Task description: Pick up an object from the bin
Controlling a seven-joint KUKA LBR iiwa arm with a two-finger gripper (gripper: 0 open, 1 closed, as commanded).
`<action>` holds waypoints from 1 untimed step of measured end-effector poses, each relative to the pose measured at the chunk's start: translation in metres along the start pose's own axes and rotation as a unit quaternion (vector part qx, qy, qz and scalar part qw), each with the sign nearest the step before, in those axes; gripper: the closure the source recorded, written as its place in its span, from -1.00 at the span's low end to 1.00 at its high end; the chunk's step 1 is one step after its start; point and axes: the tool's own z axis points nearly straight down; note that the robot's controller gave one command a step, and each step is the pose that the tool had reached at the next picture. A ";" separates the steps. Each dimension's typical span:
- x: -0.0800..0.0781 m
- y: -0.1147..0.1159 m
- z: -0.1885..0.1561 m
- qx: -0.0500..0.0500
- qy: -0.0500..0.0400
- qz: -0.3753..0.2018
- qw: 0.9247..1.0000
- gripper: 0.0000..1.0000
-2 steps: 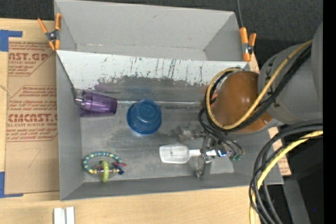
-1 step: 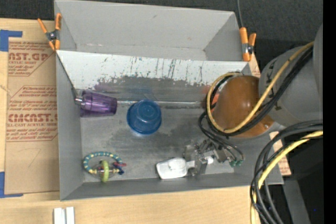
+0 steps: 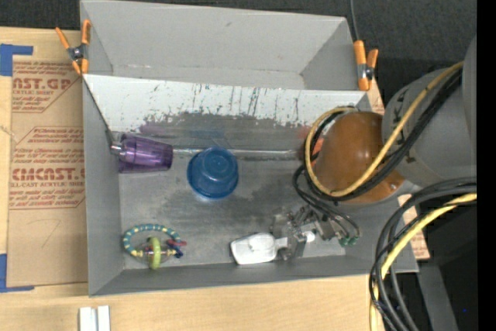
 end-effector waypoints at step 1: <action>0.001 0.000 -0.004 -0.001 0.002 0.000 1.000 1.00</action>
Offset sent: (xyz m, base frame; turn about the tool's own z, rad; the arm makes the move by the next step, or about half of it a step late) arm 0.0000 -0.0001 0.0792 -0.0001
